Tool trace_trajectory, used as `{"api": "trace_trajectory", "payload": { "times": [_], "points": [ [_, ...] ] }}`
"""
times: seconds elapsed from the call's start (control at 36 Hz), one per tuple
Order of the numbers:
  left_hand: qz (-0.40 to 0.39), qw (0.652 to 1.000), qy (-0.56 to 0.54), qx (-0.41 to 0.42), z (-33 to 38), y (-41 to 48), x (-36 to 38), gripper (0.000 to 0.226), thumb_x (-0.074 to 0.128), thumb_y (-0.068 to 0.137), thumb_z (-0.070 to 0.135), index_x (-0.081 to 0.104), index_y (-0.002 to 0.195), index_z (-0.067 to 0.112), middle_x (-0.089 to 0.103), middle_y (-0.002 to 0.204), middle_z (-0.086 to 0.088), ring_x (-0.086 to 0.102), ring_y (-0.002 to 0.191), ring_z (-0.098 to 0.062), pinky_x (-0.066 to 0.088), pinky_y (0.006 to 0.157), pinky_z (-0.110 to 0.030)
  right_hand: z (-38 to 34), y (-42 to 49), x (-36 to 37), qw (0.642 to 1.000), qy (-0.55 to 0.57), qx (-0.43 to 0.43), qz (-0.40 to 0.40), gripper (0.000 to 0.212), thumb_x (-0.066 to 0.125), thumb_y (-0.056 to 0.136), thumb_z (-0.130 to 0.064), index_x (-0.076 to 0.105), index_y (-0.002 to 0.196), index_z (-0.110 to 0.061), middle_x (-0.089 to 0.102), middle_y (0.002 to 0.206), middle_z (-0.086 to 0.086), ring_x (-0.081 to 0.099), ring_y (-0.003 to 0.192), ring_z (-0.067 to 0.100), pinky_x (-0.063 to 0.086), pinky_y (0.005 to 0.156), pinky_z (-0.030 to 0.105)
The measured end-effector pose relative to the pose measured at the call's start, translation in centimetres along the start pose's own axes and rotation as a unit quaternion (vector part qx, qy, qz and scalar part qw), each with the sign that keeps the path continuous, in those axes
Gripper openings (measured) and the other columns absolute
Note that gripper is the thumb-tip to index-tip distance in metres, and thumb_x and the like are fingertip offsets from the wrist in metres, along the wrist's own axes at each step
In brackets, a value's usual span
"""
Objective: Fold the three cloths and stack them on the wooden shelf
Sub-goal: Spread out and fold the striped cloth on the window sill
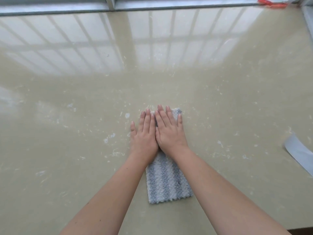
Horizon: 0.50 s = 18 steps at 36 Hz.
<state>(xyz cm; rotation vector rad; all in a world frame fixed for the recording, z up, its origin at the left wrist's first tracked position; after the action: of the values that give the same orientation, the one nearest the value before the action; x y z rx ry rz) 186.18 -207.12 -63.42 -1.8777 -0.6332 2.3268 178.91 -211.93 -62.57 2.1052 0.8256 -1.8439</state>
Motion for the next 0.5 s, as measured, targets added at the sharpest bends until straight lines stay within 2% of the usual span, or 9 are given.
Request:
{"api": "trace_trajectory", "payload": {
  "times": [0.06,0.11,0.19,0.25,0.28,0.33,0.36,0.44,0.5],
  "points": [
    [0.038,0.999,-0.012,0.0,-0.2,0.0,0.1,0.059,-0.01,0.085,0.034,-0.014,0.141,0.015,-0.02,0.149,0.0,-0.023,0.136,-0.016,0.002,0.114,-0.048,0.4,0.0,0.7,1.0,0.005,-0.004,-0.02,0.057,0.024,0.088,-0.032,0.045,0.137,-0.014,0.039,0.147,0.003,0.037,0.135,0.025,0.02,0.107,0.053],
    [0.054,0.998,-0.022,-0.004,-0.3,0.2,0.4,0.058,0.001,0.09,0.034,0.0,0.145,0.013,-0.007,0.152,-0.001,-0.009,0.14,-0.018,0.016,0.112,-0.053,0.8,-0.1,0.8,1.0,-0.01,-0.005,-0.013,0.055,0.027,0.088,-0.034,0.047,0.136,-0.015,0.043,0.145,0.001,0.041,0.133,0.023,0.021,0.11,0.052],
    [0.072,0.997,-0.033,-0.001,-0.5,0.2,0.6,0.059,0.016,0.093,0.034,0.022,0.144,0.006,0.015,0.153,-0.007,0.012,0.14,-0.021,0.028,0.104,-0.057,1.6,-0.1,0.7,1.0,-0.003,-0.006,-0.016,0.054,0.029,0.089,-0.035,0.046,0.136,-0.016,0.044,0.144,0.0,0.043,0.131,0.025,0.015,0.107,0.049],
    [0.071,0.997,-0.023,0.005,-0.6,0.1,0.7,0.059,0.019,0.093,0.035,0.02,0.143,0.005,0.016,0.152,-0.007,0.014,0.14,-0.021,0.024,0.105,-0.056,2.2,-0.1,0.5,1.0,0.005,0.008,-0.015,0.056,0.026,0.089,-0.036,0.039,0.14,-0.016,0.038,0.147,-0.001,0.038,0.134,0.025,0.01,0.11,0.05],
    [0.073,0.997,-0.016,0.01,-0.7,0.1,0.8,0.06,0.017,0.092,0.037,0.015,0.143,0.006,0.01,0.153,-0.006,0.009,0.141,-0.02,0.018,0.107,-0.055,2.5,-0.1,0.5,0.999,0.006,0.015,-0.028,0.058,0.021,0.089,-0.038,0.028,0.143,-0.017,0.026,0.152,-0.002,0.027,0.139,0.023,0.006,0.113,0.051],
    [0.062,0.998,-0.006,0.013,-0.8,0.0,1.0,0.062,0.007,0.09,0.04,0.001,0.144,0.01,-0.005,0.154,-0.003,-0.005,0.142,-0.019,0.002,0.109,-0.05,3.2,-0.1,1.0,0.999,-0.004,0.021,-0.049,0.062,-0.002,0.085,-0.044,-0.005,0.143,-0.023,-0.017,0.15,-0.008,-0.01,0.141,0.017,-0.011,0.11,0.049],
    [0.054,0.998,0.002,0.013,-0.8,0.0,0.9,0.062,0.004,0.089,0.041,-0.003,0.144,0.011,-0.009,0.154,-0.002,-0.01,0.142,-0.018,-0.002,0.108,-0.048,3.6,-0.1,1.1,0.998,0.005,0.03,-0.06,0.062,-0.011,0.081,-0.046,-0.017,0.139,-0.026,-0.031,0.143,-0.012,-0.024,0.136,0.015,-0.017,0.107,0.048],
    [0.065,0.997,0.035,0.01,-1.0,0.0,0.6,0.065,0.004,0.089,0.042,0.002,0.144,0.008,-0.004,0.154,-0.008,-0.005,0.142,-0.022,-0.001,0.109,-0.048,4.6,-0.2,0.6,0.996,0.017,0.057,-0.07,0.064,-0.018,0.075,-0.048,-0.023,0.136,-0.028,-0.036,0.14,-0.014,-0.032,0.132,0.013,-0.021,0.105,0.046],
    [0.094,0.995,0.036,-0.001,-1.3,0.1,0.3,0.067,0.016,0.09,0.042,0.019,0.143,0.0,0.017,0.153,-0.017,0.017,0.142,-0.029,0.01,0.11,-0.051,5.2,-0.5,0.4,0.995,0.017,0.069,-0.072,0.065,-0.018,0.076,-0.049,-0.023,0.137,-0.026,-0.035,0.141,-0.014,-0.031,0.133,0.012,-0.02,0.106,0.046]
  ]
}}
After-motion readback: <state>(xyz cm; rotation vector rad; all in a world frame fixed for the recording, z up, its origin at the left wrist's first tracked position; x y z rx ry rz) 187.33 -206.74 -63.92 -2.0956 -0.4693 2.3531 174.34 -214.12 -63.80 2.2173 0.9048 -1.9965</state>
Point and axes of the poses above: each hand's wrist, its own y-axis towards the middle knuckle, its own x-axis out of the palm, z = x × y, the point moved 4 cm from there along y, towards the middle knuckle
